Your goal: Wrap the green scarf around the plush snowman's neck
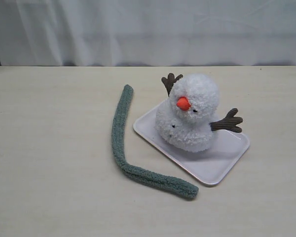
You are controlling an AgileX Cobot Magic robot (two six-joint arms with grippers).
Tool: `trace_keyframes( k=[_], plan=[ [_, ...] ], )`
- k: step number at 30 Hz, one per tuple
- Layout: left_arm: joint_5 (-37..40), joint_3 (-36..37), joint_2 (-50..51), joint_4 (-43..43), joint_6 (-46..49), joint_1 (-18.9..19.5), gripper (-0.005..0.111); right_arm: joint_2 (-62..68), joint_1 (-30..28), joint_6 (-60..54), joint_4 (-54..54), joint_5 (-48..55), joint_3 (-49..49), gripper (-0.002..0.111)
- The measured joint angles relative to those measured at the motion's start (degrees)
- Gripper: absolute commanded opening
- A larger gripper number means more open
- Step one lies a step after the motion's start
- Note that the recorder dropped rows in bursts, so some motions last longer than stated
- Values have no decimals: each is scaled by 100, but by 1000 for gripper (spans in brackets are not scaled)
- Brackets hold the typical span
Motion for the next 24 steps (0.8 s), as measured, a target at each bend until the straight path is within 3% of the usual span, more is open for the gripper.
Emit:
trace_keyframes(
  k=[4, 10, 13, 18, 24],
  plan=[
    [0, 0, 0, 0, 0, 0, 0, 732, 0, -1133, 865, 1287, -793, 78],
    [0, 0, 0, 0, 0, 0, 0, 1637, 0, -4269, 3923, 2527, -1292, 78],
    [0, 0, 0, 0, 0, 0, 0, 2030, 8, -5251, 4930, 2965, -1304, 78],
    [0, 0, 0, 0, 0, 0, 0, 2610, 8, -6291, 5261, 3200, -1304, 78],
    [0, 0, 0, 0, 0, 0, 0, 3159, 8, -6626, 5020, 2742, -1304, 74]
  ],
)
